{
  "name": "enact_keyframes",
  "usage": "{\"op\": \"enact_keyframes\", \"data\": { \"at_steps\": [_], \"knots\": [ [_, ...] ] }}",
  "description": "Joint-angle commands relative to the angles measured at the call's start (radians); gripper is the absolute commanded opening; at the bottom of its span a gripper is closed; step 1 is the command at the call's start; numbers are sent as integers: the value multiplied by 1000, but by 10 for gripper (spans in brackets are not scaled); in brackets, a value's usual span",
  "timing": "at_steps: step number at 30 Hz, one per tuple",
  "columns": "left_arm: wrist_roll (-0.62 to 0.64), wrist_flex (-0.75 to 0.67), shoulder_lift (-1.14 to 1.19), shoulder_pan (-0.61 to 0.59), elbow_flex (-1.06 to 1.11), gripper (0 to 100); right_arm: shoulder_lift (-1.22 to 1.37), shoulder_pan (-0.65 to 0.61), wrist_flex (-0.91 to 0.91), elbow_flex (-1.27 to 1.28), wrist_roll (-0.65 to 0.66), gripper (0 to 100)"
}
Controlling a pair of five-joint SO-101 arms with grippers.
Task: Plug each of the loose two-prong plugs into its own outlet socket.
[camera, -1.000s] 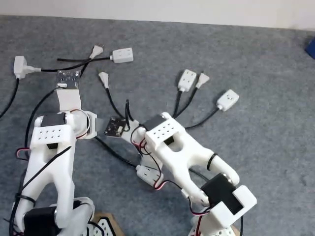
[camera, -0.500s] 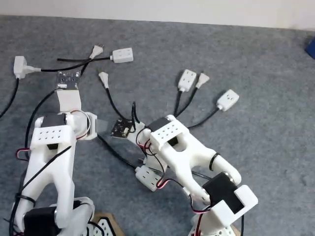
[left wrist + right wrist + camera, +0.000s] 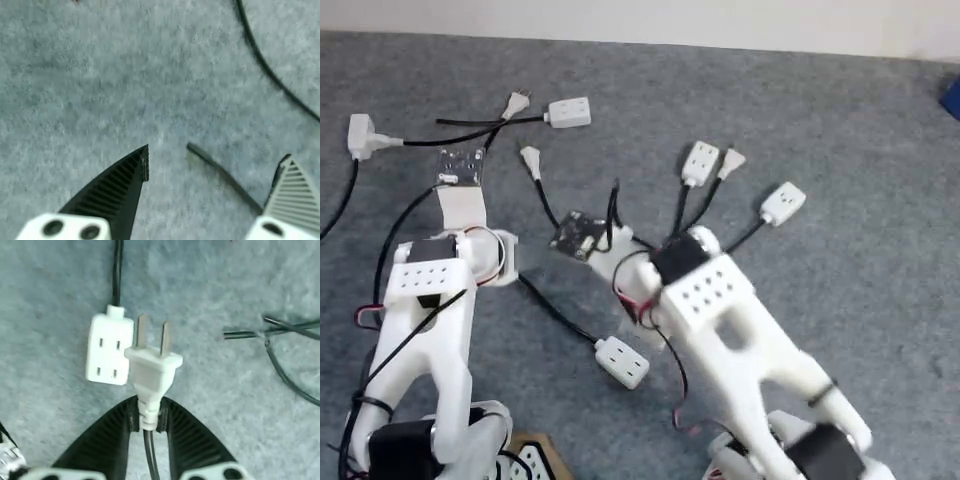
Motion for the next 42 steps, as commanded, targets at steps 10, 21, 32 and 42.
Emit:
{"op": "enact_keyframes", "data": {
  "at_steps": [10,21,32,42],
  "knots": [
    [-55,491,-150,154,-328,389,-177,-81,-85,148,-206,7],
    [-54,385,-461,206,-73,389,-177,-70,-156,171,-247,7],
    [-32,358,-460,375,-30,387,-166,-117,-199,179,-281,7],
    [-40,350,-463,386,54,386,-177,-113,-183,170,-282,7]
  ]
}}
